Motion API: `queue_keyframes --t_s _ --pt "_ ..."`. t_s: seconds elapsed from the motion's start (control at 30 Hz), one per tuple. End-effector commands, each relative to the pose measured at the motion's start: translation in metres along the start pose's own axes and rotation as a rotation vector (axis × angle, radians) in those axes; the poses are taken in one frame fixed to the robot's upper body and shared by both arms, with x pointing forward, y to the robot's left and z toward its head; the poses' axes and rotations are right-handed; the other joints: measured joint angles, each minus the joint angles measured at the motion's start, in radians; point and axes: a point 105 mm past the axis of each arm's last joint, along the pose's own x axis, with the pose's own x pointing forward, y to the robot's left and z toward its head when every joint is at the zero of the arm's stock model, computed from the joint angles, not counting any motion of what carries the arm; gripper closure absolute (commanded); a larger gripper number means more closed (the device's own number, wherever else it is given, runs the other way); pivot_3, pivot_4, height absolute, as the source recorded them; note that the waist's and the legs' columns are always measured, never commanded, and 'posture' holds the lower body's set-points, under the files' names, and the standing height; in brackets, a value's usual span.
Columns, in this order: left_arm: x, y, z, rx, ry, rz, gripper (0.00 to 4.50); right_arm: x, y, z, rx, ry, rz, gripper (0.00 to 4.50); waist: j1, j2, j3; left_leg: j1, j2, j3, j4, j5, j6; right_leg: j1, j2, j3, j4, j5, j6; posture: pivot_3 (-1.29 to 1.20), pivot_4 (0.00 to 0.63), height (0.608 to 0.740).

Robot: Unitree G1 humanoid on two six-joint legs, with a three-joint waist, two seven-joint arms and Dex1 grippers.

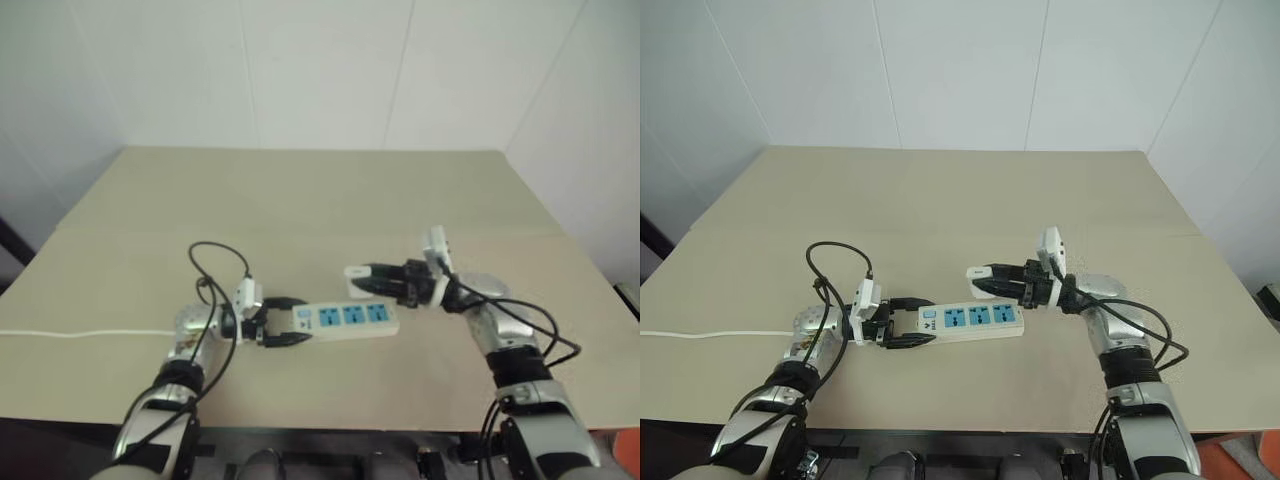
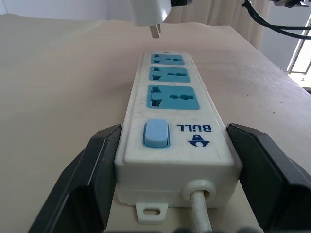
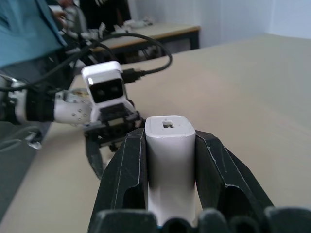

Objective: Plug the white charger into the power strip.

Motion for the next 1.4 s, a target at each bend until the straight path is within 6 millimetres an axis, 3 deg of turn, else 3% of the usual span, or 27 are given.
queue_keyframes --t_s 0.03,0.27,0.67,1.4 --pt "-0.001 -0.002 -0.003 -0.007 0.024 -0.01 1.28 0.005 -0.003 0.019 -0.04 -0.11 0.037 3.4 0.0 0.0 0.0 0.0 0.0 0.0 0.0 0.0 0.0 0.0 0.0 0.0 0.0 0.0 0.0 0.0 0.15 0.74" --pt "-0.003 -0.001 0.0 -0.002 0.038 -0.027 1.28 0.024 -0.006 0.012 0.02 -0.193 0.087 3.4 -0.002 0.0 0.0 0.001 0.0 0.0 -0.001 0.0 0.0 0.0 0.0 0.0 0.001 0.0 0.0 0.0 0.15 0.74" --pt "-0.006 -0.005 0.0 -0.005 0.056 -0.074 1.28 0.037 -0.005 -0.011 0.036 -0.165 0.115 3.4 -0.006 0.0 0.0 0.001 0.0 0.0 -0.001 0.0 0.0 -0.001 0.0 0.0 0.001 0.0 0.0 0.0 0.15 0.74" --pt "0.001 -0.005 0.004 -0.001 0.045 -0.102 1.28 0.039 0.002 -0.037 0.036 -0.086 0.127 3.4 -0.004 0.001 0.0 0.0 0.0 0.0 -0.001 0.0 0.0 -0.001 0.0 0.0 0.001 0.0 0.0 0.0 0.15 0.74"
